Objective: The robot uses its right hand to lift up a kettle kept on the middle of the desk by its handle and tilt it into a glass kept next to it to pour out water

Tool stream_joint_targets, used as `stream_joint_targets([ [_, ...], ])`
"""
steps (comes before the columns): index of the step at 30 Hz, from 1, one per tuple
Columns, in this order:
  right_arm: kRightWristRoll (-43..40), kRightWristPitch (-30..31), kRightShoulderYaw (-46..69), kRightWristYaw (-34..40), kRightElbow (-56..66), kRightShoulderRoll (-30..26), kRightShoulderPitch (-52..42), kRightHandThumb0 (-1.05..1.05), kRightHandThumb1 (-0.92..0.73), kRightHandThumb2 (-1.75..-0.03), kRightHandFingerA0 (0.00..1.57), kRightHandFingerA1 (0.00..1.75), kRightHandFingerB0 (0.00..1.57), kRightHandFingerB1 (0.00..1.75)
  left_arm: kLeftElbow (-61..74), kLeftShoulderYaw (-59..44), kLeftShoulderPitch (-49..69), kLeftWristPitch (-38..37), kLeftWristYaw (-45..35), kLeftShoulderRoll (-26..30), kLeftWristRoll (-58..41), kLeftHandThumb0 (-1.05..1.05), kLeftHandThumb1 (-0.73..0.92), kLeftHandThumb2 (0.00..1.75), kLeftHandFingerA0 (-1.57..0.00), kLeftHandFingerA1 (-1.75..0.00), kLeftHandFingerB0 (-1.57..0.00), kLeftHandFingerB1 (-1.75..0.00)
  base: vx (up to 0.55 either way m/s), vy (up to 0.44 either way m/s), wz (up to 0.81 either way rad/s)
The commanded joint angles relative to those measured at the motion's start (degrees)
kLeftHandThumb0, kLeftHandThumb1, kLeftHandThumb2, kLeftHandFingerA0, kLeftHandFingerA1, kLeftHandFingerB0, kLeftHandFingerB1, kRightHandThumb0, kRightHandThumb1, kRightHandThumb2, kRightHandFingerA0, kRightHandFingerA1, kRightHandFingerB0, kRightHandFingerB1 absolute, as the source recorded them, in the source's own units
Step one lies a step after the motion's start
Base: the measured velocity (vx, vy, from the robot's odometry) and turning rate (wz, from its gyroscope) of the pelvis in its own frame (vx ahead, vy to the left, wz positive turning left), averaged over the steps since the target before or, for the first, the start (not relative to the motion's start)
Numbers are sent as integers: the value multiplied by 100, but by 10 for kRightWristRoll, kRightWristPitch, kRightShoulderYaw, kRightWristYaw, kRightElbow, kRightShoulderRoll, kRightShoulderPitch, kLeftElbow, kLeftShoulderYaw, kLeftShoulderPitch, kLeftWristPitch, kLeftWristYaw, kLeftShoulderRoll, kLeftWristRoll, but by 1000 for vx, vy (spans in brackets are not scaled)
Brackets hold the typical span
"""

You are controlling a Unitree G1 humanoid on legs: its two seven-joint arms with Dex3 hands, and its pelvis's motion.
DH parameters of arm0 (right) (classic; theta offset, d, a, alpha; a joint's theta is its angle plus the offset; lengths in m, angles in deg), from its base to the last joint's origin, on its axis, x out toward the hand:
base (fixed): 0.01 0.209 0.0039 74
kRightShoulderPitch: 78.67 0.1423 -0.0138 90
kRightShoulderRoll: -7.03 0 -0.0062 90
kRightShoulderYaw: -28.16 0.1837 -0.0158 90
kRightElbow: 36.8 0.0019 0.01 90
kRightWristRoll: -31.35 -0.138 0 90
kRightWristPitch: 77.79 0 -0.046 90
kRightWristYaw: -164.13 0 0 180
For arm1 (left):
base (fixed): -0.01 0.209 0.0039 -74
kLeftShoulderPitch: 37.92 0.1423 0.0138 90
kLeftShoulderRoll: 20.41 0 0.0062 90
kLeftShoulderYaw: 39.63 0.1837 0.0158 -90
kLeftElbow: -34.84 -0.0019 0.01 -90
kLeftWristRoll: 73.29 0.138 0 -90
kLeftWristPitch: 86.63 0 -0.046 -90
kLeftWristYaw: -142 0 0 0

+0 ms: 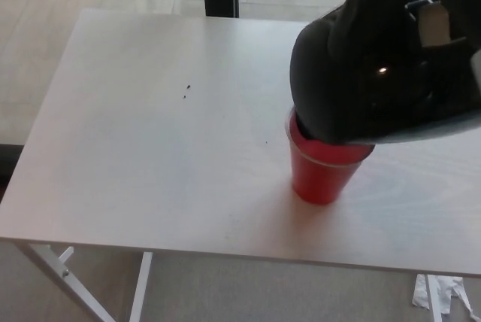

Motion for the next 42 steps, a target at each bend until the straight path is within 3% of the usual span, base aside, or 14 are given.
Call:
stream_joint_targets([
  [1,26,-67,-27,-18,-1,10,-20,-18,-39,-109,97,175,82,150,4,3,1,3,1,12,8,-80,62,60,-87,-58,-74,-54,0,0,0],
  [10,41,-120,-24,-29,-27,20,-12,-19,-42,-107,97,175,76,160,4,6,-3,18,8,15,7,-85,50,98,-86,-63,-68,-59,0,0,0],
  [11,39,-123,-20,-31,-30,21,-12,-19,-43,-104,96,175,75,160,2,6,-4,16,8,15,7,-81,62,60,-88,-57,-79,-54,0,0,0],
  [19,35,-144,17,-37,-58,31,-14,-17,-37,-103,96,175,77,157,9,4,1,16,7,13,4,-79,62,60,-87,-58,-76,-56,0,0,0],
  [20,32,-146,25,-35,-64,30,-13,-17,-39,-104,96,175,77,154,7,4,2,14,7,13,5,-81,51,98,-87,-65,-69,-61,0,0,0],
  [21,27,-149,38,-29,-73,30,-12,-21,-41,-94,96,175,82,129,4,5,3,10,6,14,7,-79,63,60,-86,-56,-73,-54,0,0,0],
  [27,23,-149,94,-24,-116,27,6,-20,-50,-94,92,175,70,169,7,-1,11,11,0,14,1,-77,64,61,-86,-56,-71,-52,0,0,0],
  [30,5,-102,138,-51,-130,42,26,-25,-47,-106,120,137,89,112,5,-6,14,10,-2,13,-4,-75,62,60,-89,-57,-76,-53,0,0,0],
  [31,3,-97,151,-48,-137,42,31,-20,-53,-93,92,170,73,85,-2,-6,11,8,-1,15,-2,-77,62,60,-82,-56,-80,-54,0,0,0],
  [33,-12,-63,179,-63,-149,51,42,-18,-58,-94,95,167,81,100,-3,-8,15,5,-4,14,-3,-81,49,97,-86,-66,-69,-61,0,0,0],
  [38,-52,-28,259,-58,-185,54,46,-17,-57,-100,98,159,77,136,-3,-9,21,2,-5,15,0,-78,63,60,-89,-58,-76,-54,0,0,0],
  [39,-63,-24,282,-51,-194,52,40,-21,-62,-93,100,154,80,74,-6,-12,19,6,-2,15,-3,-78,62,60,-85,-57,-77,-55,0,0,0],
  [41,-63,-26,283,-51,-197,55,42,-21,-62,-93,100,154,80,74,-7,-14,20,6,-3,15,-3,-78,62,60,-85,-57,-77,-55,0,0,0],
  [42,-76,3,307,-61,-176,62,31,-28,-46,-110,96,161,80,127,-3,-13,23,5,-2,15,-1,-82,51,98,-84,-64,-71,-62,0,0,0],
])
